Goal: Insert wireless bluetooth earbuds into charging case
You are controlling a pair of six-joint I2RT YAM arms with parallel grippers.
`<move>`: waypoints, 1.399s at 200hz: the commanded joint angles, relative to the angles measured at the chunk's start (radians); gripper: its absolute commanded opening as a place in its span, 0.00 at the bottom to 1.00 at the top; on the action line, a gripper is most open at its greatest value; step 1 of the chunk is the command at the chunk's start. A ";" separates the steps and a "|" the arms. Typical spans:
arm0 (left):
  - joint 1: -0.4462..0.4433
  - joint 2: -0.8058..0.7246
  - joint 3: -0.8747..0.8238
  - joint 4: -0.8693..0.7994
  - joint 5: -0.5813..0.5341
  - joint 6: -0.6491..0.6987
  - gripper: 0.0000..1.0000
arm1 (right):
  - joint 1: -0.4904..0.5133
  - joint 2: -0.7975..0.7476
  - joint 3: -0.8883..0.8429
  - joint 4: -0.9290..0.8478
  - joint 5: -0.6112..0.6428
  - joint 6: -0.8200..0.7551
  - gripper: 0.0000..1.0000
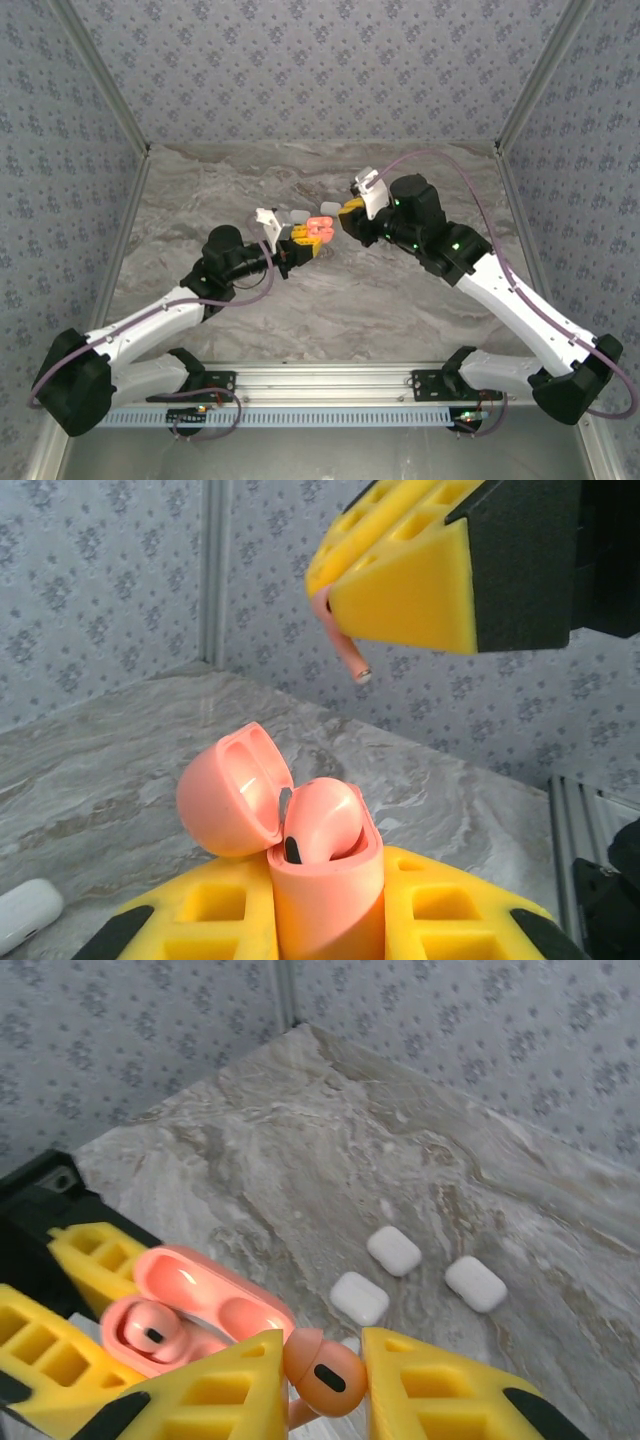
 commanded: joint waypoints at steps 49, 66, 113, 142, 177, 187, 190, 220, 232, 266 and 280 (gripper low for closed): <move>-0.005 0.008 0.045 0.052 0.058 -0.017 0.00 | 0.054 0.039 0.013 0.029 0.013 -0.071 0.25; -0.006 0.007 0.046 0.052 0.056 -0.017 0.00 | 0.059 0.048 0.011 0.018 0.026 -0.075 0.25; -0.006 0.007 0.047 0.052 0.047 -0.013 0.00 | 0.070 0.060 0.002 -0.005 0.044 -0.078 0.25; -0.006 0.007 0.047 0.052 0.045 -0.013 0.00 | 0.076 0.061 -0.007 -0.021 0.076 -0.084 0.25; -0.006 0.008 0.049 0.052 0.041 -0.014 0.00 | 0.087 0.065 -0.012 -0.024 0.099 -0.085 0.25; -0.007 0.008 0.049 0.052 0.037 -0.015 0.00 | 0.089 0.066 -0.012 -0.025 0.085 -0.082 0.25; -0.007 0.008 0.048 0.052 0.034 -0.014 0.00 | 0.088 0.067 -0.012 -0.027 0.080 -0.082 0.25; -0.006 0.005 0.042 0.058 0.014 -0.016 0.00 | 0.088 0.062 -0.010 -0.038 0.027 -0.050 0.27; -0.006 0.004 0.040 0.064 0.012 -0.016 0.00 | 0.083 0.062 -0.004 -0.047 -0.007 -0.029 0.31; -0.006 0.004 0.036 0.078 0.012 -0.020 0.00 | 0.061 0.058 0.033 -0.063 -0.099 0.031 0.44; -0.007 0.002 0.033 0.085 0.013 -0.021 0.00 | 0.039 0.041 0.045 -0.060 -0.132 0.056 0.51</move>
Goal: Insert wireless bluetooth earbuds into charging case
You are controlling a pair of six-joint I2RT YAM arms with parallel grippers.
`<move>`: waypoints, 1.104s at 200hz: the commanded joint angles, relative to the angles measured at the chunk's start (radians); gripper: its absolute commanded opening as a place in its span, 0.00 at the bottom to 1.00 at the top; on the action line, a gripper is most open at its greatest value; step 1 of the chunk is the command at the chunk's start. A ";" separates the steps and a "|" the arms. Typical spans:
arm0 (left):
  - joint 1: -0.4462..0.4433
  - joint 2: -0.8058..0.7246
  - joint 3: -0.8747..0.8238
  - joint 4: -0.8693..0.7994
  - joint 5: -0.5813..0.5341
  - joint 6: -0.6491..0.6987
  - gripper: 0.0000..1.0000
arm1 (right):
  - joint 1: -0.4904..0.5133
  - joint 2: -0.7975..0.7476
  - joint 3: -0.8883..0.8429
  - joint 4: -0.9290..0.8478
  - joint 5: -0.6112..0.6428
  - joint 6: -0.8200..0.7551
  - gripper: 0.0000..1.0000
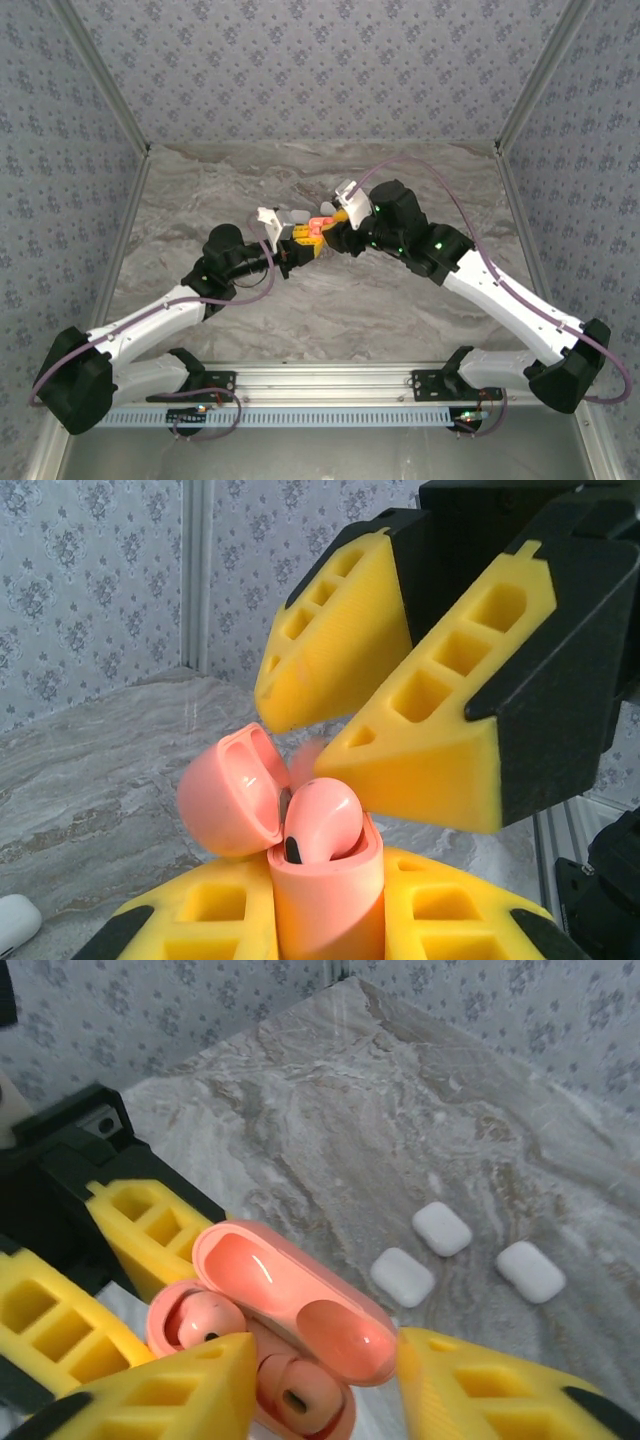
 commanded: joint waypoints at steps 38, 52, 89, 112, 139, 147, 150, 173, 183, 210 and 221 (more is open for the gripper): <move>-0.006 -0.012 0.006 0.114 -0.004 -0.027 0.00 | -0.156 -0.085 0.010 0.036 -0.279 0.157 0.68; -0.005 -0.013 0.004 0.127 -0.001 -0.030 0.00 | -0.213 -0.101 -0.015 0.077 -0.359 0.201 0.75; -0.006 -0.014 0.012 0.153 0.028 -0.036 0.00 | -0.287 -0.073 -0.107 0.202 -0.590 0.315 0.88; -0.007 -0.012 0.019 0.158 0.043 -0.037 0.00 | -0.273 -0.029 -0.108 0.255 -0.672 0.357 0.93; -0.007 -0.010 0.023 0.156 0.045 -0.038 0.00 | -0.241 0.015 -0.087 0.263 -0.697 0.358 1.00; -0.007 -0.009 0.023 0.154 0.044 -0.039 0.00 | -0.231 0.023 -0.078 0.266 -0.706 0.358 1.00; -0.007 -0.009 0.023 0.154 0.044 -0.039 0.00 | -0.229 0.026 -0.077 0.268 -0.708 0.358 1.00; -0.007 -0.005 0.027 0.134 0.035 -0.031 0.00 | -0.214 0.024 -0.060 0.286 -0.730 0.359 1.00; -0.007 -0.005 0.029 0.123 0.032 -0.028 0.00 | -0.209 0.017 -0.054 0.285 -0.734 0.352 1.00; -0.007 -0.001 0.035 0.092 0.020 -0.016 0.00 | -0.201 -0.019 -0.058 0.269 -0.732 0.324 1.00; -0.008 0.000 0.035 0.085 0.017 -0.013 0.00 | -0.199 -0.036 -0.063 0.257 -0.729 0.309 1.00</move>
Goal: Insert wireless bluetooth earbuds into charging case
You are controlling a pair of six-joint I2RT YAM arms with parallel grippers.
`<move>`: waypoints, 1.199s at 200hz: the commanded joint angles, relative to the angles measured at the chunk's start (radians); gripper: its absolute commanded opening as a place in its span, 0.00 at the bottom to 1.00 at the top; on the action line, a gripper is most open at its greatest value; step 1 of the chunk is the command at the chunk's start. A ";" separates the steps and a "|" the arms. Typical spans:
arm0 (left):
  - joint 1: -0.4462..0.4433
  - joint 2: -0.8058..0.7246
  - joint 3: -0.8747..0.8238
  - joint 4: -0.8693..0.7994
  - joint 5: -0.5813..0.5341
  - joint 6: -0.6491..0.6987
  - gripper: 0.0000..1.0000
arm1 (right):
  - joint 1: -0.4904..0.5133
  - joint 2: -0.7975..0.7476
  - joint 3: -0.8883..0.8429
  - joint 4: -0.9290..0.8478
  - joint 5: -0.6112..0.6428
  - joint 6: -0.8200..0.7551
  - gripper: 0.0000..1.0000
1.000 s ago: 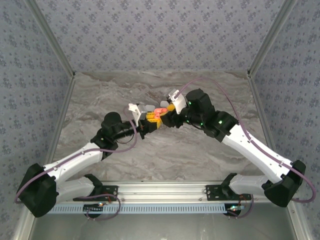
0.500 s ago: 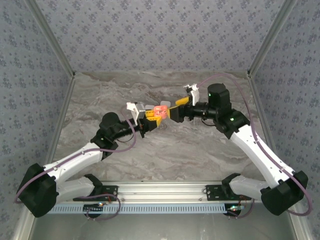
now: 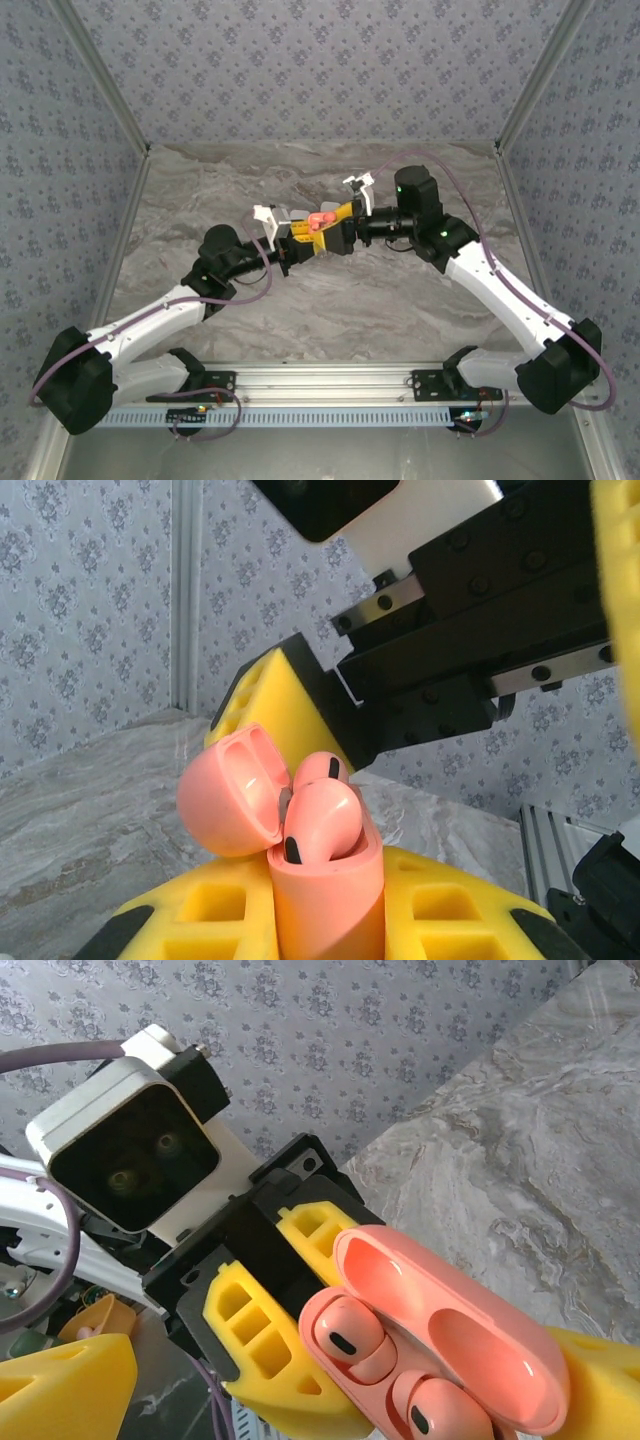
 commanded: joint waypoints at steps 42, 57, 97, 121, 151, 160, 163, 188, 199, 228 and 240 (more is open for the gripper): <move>-0.007 0.005 0.036 -0.014 -0.020 0.020 0.00 | 0.013 -0.099 0.008 -0.074 0.008 -0.074 1.00; -0.008 0.008 0.037 -0.012 -0.020 0.019 0.00 | 0.014 -0.101 0.006 -0.109 0.050 -0.093 1.00; -0.007 0.021 0.051 -0.065 -0.057 0.010 0.00 | 0.000 -0.140 0.046 -0.288 0.465 -0.157 1.00; -0.005 0.073 0.060 -0.133 -0.154 -0.009 0.00 | -0.020 -0.220 -0.002 -0.286 0.657 -0.161 1.00; 0.001 0.240 0.126 -0.215 -0.233 -0.063 0.00 | -0.046 -0.301 -0.067 -0.274 0.765 -0.132 1.00; 0.001 0.302 0.161 -0.243 -0.248 -0.078 0.00 | -0.051 -0.316 -0.082 -0.274 0.777 -0.125 1.00; 0.000 0.323 0.172 -0.251 -0.251 -0.084 0.00 | -0.054 -0.319 -0.088 -0.276 0.780 -0.122 1.00; 0.001 0.497 0.320 -0.374 -0.300 -0.119 0.00 | -0.064 -0.326 -0.110 -0.295 0.791 -0.108 1.00; 0.003 0.571 0.387 -0.424 -0.303 -0.137 0.00 | -0.066 -0.325 -0.118 -0.300 0.792 -0.103 1.00; 0.018 0.724 0.539 -0.535 -0.286 -0.187 0.00 | -0.067 -0.332 -0.138 -0.306 0.797 -0.085 1.00; 0.025 0.769 0.590 -0.584 -0.283 -0.204 0.00 | -0.068 -0.336 -0.145 -0.311 0.797 -0.082 1.00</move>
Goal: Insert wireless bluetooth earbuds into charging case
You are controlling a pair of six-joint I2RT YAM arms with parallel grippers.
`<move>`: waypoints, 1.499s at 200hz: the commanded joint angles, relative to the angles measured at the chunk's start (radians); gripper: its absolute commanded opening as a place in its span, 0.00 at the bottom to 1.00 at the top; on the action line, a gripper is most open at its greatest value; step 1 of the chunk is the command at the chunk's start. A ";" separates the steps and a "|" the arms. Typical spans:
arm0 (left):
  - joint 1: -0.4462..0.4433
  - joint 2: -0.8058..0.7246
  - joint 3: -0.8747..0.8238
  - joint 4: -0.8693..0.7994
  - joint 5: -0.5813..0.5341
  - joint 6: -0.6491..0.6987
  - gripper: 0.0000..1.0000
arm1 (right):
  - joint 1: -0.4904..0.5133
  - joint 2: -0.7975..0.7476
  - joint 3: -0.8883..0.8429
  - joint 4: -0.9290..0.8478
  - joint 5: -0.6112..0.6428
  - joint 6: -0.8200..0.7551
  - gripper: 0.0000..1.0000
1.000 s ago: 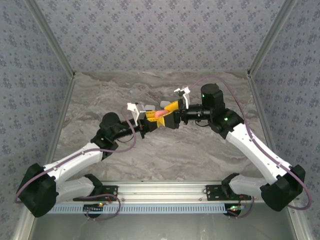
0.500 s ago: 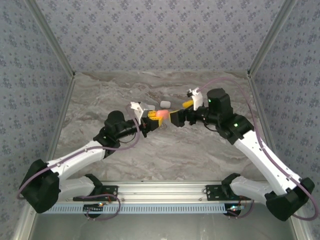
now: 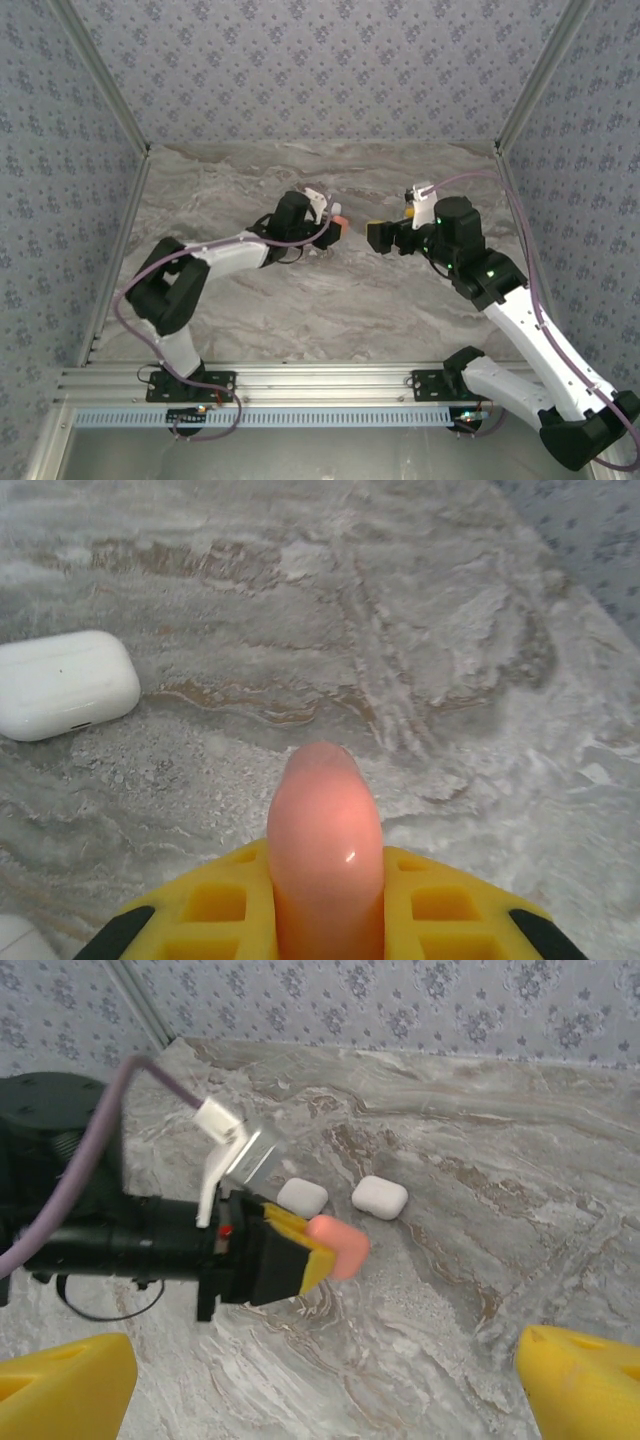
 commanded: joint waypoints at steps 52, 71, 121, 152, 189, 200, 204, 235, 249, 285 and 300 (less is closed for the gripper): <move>0.046 0.182 0.175 -0.152 0.048 -0.142 0.07 | -0.007 -0.019 -0.022 -0.051 0.044 0.029 1.00; 0.050 0.208 0.185 -0.150 0.059 -0.156 0.10 | -0.008 -0.018 -0.022 -0.051 0.046 0.029 1.00; 0.059 0.226 0.199 -0.168 0.057 -0.152 0.27 | -0.041 0.001 0.002 -0.079 0.029 0.053 1.00; 0.072 0.203 0.197 -0.200 0.039 -0.135 0.39 | -0.093 0.026 0.052 -0.131 -0.004 0.026 1.00; 0.076 0.108 0.197 -0.264 -0.033 -0.066 0.51 | -0.180 0.054 0.099 -0.186 -0.008 -0.039 1.00; 0.076 0.064 0.196 -0.289 -0.064 -0.041 0.54 | -0.210 0.051 0.101 -0.173 -0.001 -0.052 1.00; 0.078 0.046 0.193 -0.295 -0.078 -0.031 0.55 | -0.220 0.048 0.101 -0.167 0.003 -0.056 1.00; 0.080 -0.141 0.101 -0.266 -0.193 0.032 0.67 | -0.303 0.022 0.059 -0.088 0.089 -0.064 1.00; 0.078 -0.241 0.030 -0.226 -0.249 0.062 0.74 | -0.349 0.003 0.012 -0.024 0.139 -0.037 1.00; 0.081 -0.468 -0.182 -0.141 -0.470 0.133 0.87 | -0.488 -0.002 -0.164 0.150 0.190 0.084 1.00; 0.092 -0.548 -0.269 -0.113 -0.567 0.148 0.91 | -0.512 -0.003 -0.244 0.237 0.193 0.033 1.00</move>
